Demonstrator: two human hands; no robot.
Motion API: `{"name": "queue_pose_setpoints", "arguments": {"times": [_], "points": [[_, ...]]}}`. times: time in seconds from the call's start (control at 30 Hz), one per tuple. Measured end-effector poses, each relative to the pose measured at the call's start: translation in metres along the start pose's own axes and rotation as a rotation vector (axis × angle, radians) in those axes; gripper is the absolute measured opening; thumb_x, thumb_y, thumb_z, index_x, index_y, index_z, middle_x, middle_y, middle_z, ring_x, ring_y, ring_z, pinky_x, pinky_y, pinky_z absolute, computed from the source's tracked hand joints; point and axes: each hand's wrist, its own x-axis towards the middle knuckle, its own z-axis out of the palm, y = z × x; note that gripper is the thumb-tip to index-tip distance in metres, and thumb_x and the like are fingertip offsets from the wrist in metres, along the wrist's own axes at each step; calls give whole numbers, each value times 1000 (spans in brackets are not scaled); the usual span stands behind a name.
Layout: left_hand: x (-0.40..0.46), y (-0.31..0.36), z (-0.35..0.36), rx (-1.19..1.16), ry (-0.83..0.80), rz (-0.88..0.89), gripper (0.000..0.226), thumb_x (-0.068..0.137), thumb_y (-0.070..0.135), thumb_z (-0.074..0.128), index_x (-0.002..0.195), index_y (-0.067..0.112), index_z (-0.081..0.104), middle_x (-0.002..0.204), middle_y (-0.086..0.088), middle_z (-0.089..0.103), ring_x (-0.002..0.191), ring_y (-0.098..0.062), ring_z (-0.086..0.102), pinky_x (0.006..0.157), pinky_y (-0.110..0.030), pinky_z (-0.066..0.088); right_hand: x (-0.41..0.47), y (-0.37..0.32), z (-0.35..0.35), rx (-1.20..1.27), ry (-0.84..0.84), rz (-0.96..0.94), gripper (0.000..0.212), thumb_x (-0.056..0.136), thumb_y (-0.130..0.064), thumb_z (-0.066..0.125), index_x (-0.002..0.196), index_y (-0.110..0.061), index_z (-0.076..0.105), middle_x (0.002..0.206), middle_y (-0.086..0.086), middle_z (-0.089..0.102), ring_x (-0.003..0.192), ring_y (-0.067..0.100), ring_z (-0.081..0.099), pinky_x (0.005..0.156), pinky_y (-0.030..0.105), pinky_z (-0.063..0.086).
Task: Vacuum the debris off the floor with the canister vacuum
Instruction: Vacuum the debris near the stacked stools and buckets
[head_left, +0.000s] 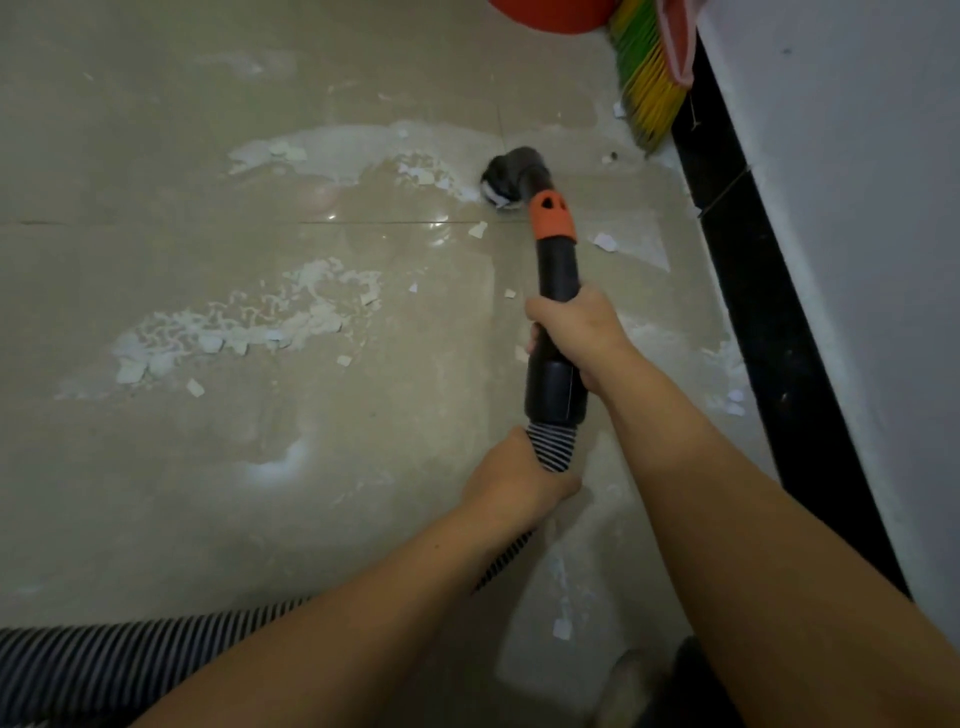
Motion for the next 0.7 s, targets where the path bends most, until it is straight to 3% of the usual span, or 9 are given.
{"name": "queue_pose_setpoints", "arguments": {"times": [0.1,0.2,0.33,0.5,0.6,0.7], "points": [[-2,5,7,18,-77,6,26,77,25,67,95,17,50,85,-1,57,74,-19,57,60,-26,41,-5,5,-11,-30,48,6,13,80,-7,63,78,-14,52,59,8,58,50,21,57,61,37,54],[2,20,19,67,-220,52,21,76,26,68,79,19,48,73,-1,54,64,-19,55,58,-27,45,-7,20,-48,1,274,65,11,78,-10,64,76,-11,54,62,9,59,51,22,57,64,38,54],[4,35,22,126,-370,67,19,80,24,68,84,16,51,77,-6,56,71,-25,60,72,-37,56,-14,32,-78,171,462,174,12,80,-7,62,79,-6,50,60,9,54,49,22,54,63,37,52],[-3,12,-5,158,-285,-3,21,79,22,66,71,19,46,77,-6,56,71,-24,59,69,-34,53,-16,21,-30,152,356,149,11,80,-6,61,73,-7,52,55,7,55,41,16,53,48,26,50],[-10,5,-29,240,-268,4,18,79,22,66,81,15,50,84,-7,57,76,-24,58,69,-32,49,-19,13,-7,181,254,114,14,80,-3,60,75,-10,50,51,5,54,43,17,53,55,32,53],[-9,13,-38,353,-307,39,23,81,25,68,94,16,51,90,-6,57,80,-23,57,70,-29,47,-21,16,-14,244,301,147,12,81,-5,60,77,-11,50,58,6,55,48,18,54,57,33,53]]}}
